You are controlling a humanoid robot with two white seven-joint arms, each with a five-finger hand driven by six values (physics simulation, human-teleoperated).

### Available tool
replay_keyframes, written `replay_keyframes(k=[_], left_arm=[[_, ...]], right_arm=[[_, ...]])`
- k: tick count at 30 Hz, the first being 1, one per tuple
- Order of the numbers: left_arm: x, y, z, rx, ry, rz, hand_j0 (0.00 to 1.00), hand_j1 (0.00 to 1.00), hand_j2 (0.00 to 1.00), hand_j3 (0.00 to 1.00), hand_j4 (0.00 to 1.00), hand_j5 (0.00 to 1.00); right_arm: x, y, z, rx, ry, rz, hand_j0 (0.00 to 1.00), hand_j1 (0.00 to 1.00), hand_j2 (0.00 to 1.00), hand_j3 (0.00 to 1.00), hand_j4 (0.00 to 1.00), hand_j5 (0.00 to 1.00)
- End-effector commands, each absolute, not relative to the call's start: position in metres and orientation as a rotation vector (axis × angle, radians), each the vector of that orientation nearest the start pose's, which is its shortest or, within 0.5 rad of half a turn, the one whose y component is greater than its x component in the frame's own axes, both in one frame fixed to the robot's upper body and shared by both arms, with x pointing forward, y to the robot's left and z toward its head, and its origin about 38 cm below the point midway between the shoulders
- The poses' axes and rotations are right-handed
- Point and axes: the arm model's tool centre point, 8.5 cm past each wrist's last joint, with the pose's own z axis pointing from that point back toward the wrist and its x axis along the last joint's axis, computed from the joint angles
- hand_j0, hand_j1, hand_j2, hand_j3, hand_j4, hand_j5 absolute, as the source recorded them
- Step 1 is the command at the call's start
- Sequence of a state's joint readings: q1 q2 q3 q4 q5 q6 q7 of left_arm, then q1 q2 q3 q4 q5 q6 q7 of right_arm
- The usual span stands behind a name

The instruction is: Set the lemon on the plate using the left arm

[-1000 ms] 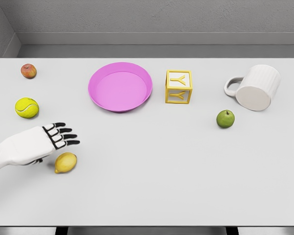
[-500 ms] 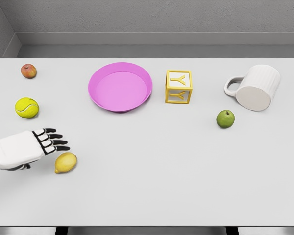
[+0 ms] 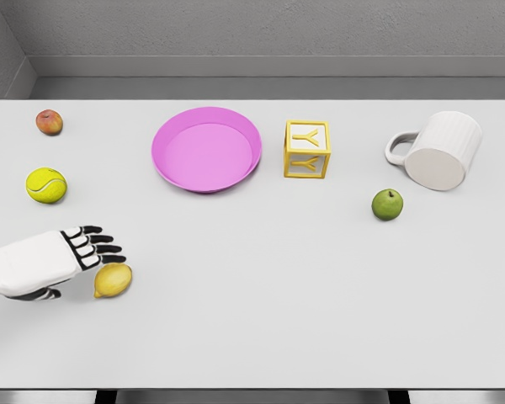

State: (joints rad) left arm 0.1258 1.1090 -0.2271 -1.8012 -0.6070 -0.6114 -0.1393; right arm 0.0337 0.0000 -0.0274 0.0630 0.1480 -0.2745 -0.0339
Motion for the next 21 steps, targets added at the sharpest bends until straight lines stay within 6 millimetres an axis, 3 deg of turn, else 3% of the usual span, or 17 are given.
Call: replay_keyframes(k=[1, 21], left_arm=[[0.289, 0.359, 0.162, 0.437, -1.417, -2.111, 1.0, 1.0, 1.0, 1.0, 1.0, 1.0], [0.286, 0.349, 0.15, 0.409, -1.44, -2.076, 1.0, 1.0, 1.0, 1.0, 1.0, 1.0]], right_arm=[[-0.015, -0.27, -0.258, -0.097, -0.175, 0.122, 1.0, 1.0, 1.0, 1.0, 1.0, 1.0], [-0.014, -0.27, -0.258, -0.097, -0.176, 0.122, 1.0, 1.0, 1.0, 1.0, 1.0, 1.0]])
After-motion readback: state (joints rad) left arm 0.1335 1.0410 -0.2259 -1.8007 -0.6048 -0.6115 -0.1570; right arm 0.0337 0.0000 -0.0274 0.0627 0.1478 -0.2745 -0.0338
